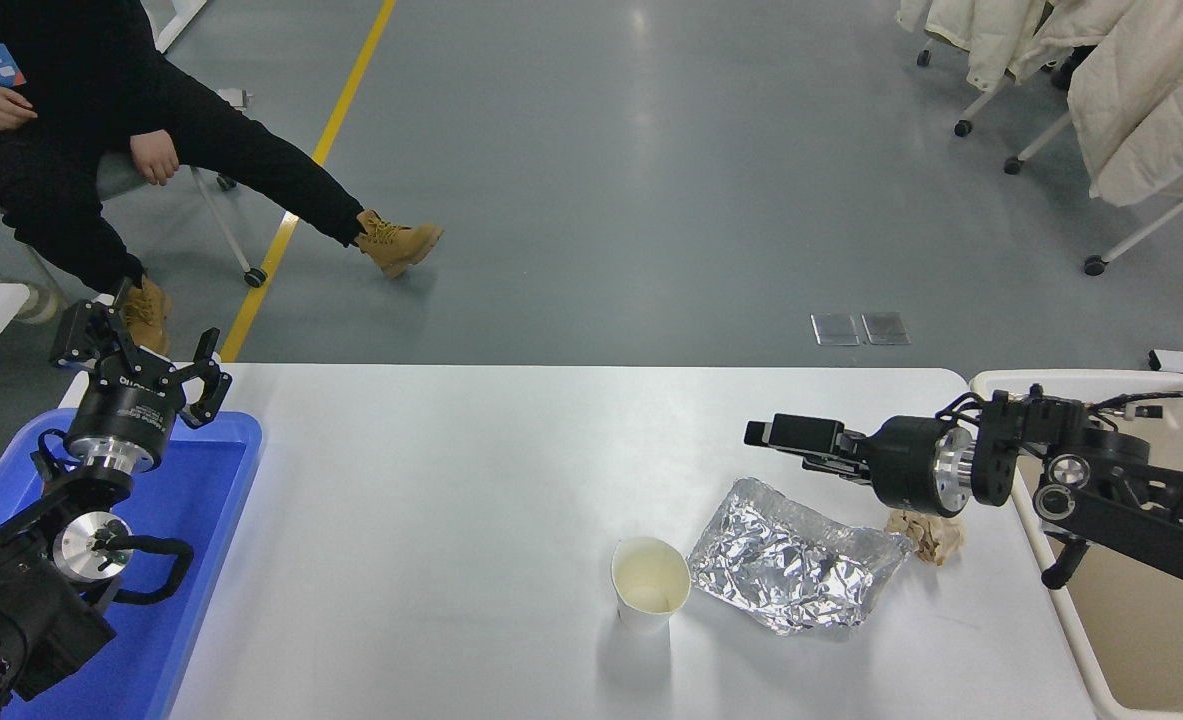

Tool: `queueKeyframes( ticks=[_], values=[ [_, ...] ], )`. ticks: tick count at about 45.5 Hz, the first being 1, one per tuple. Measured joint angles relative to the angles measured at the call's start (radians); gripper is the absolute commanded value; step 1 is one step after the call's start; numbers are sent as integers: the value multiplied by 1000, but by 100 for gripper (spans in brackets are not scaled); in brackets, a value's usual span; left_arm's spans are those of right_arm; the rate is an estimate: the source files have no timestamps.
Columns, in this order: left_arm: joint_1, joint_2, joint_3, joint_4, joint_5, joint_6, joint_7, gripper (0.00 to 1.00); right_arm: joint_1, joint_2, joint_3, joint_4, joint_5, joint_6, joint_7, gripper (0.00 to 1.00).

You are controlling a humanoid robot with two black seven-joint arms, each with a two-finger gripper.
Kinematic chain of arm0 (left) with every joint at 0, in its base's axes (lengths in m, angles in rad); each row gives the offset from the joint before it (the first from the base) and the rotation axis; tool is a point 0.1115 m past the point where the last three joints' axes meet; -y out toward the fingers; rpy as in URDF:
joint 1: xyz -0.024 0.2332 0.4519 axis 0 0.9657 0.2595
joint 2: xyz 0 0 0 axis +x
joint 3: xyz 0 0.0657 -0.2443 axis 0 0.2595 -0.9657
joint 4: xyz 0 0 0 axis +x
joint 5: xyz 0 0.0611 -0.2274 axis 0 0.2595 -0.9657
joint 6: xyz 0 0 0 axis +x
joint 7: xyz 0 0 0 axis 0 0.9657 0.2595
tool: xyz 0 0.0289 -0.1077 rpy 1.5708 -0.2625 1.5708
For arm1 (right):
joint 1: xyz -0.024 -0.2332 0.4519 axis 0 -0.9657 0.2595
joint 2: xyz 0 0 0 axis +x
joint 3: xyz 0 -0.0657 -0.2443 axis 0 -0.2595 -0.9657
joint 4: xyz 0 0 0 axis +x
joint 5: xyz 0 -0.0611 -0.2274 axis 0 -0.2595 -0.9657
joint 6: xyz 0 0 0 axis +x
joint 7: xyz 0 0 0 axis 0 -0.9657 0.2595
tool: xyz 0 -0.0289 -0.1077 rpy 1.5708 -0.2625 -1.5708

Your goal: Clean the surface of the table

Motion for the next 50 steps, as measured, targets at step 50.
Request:
queueKeyframes(
  ticks=[50],
  values=[
    [0,0,1,0,1,-1,0,100,61,242,-129,-57,-56,108,-192,99]
  ],
)
